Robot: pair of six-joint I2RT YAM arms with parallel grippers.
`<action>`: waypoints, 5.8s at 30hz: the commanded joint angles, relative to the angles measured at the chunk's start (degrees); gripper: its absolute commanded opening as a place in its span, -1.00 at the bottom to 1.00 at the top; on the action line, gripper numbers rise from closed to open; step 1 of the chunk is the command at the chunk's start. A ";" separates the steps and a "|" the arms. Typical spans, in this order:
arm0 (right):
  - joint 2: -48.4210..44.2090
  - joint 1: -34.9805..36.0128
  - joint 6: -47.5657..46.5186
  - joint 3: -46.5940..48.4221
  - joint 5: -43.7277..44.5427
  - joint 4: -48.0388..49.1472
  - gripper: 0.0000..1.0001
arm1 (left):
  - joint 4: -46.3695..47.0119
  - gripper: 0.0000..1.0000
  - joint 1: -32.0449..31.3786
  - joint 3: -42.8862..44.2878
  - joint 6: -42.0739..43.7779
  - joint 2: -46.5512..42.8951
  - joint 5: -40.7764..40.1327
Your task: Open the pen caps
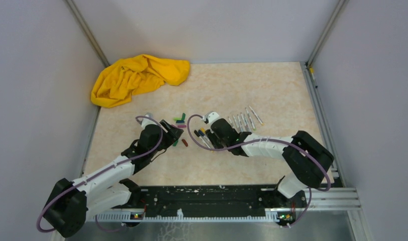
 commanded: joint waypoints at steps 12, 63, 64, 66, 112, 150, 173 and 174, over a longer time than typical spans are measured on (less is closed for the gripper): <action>3.33 -1.12 -0.16 1.47 -1.71 2.47 -0.17 | 1.05 0.34 -0.37 -0.18 -0.48 -0.55 0.01; -17.20 9.68 10.05 -3.94 4.38 -5.58 -1.00 | 14.26 0.75 -7.27 10.45 -3.55 16.63 7.04; -17.30 10.14 10.31 -3.94 4.76 -5.45 -1.00 | 14.28 0.74 -7.84 10.85 -3.89 17.92 6.96; -17.37 10.97 10.66 -3.86 5.62 -5.19 -1.00 | 14.63 0.73 -8.81 11.21 -4.45 19.44 6.63; -17.93 14.26 11.31 -5.82 8.79 1.02 -0.66 | 26.74 -1.00 -11.89 7.13 -2.36 22.01 10.74; -22.49 14.19 13.44 -10.79 11.54 -7.68 -1.00 | 29.96 -1.00 3.76 3.95 -11.47 20.39 13.78; -5.85 -2.42 4.42 -1.21 8.85 -4.27 -1.00 | -0.80 -0.91 4.88 12.38 6.31 21.39 3.38; -5.25 -3.12 4.23 -0.83 8.10 -4.06 -1.00 | -1.07 -0.91 4.87 12.65 6.56 21.78 3.16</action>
